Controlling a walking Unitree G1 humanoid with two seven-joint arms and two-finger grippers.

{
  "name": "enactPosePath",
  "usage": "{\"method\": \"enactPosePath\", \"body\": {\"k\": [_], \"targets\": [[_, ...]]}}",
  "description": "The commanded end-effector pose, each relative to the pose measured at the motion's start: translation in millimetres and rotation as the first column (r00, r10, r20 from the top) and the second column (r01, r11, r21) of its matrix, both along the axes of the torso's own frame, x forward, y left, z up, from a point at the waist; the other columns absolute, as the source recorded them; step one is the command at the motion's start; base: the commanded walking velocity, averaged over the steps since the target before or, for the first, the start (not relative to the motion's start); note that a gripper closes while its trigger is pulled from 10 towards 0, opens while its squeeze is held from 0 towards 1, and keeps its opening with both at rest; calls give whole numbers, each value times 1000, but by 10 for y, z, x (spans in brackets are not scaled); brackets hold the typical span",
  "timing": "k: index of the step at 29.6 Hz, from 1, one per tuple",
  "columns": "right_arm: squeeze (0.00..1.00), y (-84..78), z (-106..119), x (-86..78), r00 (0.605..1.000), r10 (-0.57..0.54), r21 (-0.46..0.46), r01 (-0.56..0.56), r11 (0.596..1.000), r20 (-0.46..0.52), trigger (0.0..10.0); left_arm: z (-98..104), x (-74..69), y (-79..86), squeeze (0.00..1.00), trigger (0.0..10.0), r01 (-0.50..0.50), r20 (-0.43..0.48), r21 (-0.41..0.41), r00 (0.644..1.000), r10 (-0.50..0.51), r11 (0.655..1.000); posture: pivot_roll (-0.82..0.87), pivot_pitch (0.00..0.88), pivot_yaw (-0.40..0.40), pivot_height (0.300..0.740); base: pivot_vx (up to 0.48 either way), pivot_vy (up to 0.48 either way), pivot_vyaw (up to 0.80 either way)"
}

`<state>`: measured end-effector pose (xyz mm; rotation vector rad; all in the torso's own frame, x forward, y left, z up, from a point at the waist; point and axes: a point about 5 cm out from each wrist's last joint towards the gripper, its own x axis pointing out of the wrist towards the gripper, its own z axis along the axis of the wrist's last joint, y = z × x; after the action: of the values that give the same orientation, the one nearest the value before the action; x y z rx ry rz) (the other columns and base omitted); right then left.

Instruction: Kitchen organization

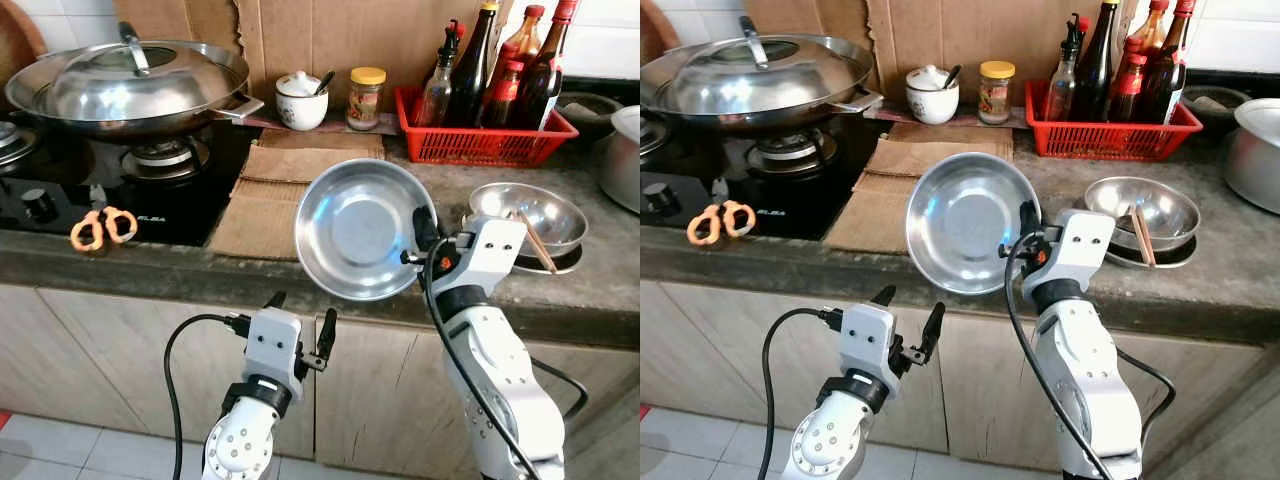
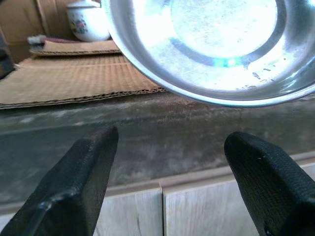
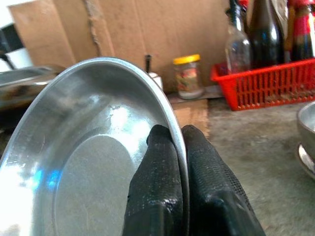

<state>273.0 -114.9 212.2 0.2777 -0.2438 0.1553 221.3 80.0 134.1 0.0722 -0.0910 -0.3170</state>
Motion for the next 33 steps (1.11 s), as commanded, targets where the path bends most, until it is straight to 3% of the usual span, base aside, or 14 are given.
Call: {"method": "enactPosePath", "body": {"k": [1, 2, 3, 4, 33], "targets": [[0, 36, 24, -23, 1000, -3, 28, 3, 1000, 12, 3843, -23, -3, -7, 0, 10000, 5, -10, 7, 1000, -5, 1000, 48, 23, -36, 740, -300, 0, 0], [0, 38, 18, -19, 1000, -4, 24, 4, 1000, 7, 9255, -22, -1, -7, 0, 10000, 4, -10, 6, 1000, -4, 1000, 47, 25, -35, 740, -300, 0, 0], [0, 40, 14, -17, 1000, -5, 22, 5, 1000, 4, 9255, -21, 0, -7, 0, 10000, 3, -10, 6, 1000, -3, 1000, 47, 25, -35, 740, -300, 0, 0], [0, 43, 9, -15, 1000, -3, 16, 3, 1000, 2, 10000, -20, -1, -7, 0, 10000, 3, -9, 5, 1000, -3, 1000, 48, 25, -35, 740, -300, 0, 0], [0, 22, -206, -146, 998, 23, -105, -28, 994, -50, 10000, -22, 1, -6, 0, 10000, -7, -9, 5, 1000, 7, 1000, 44, 30, -36, 740, -300, 0, 0]]}}
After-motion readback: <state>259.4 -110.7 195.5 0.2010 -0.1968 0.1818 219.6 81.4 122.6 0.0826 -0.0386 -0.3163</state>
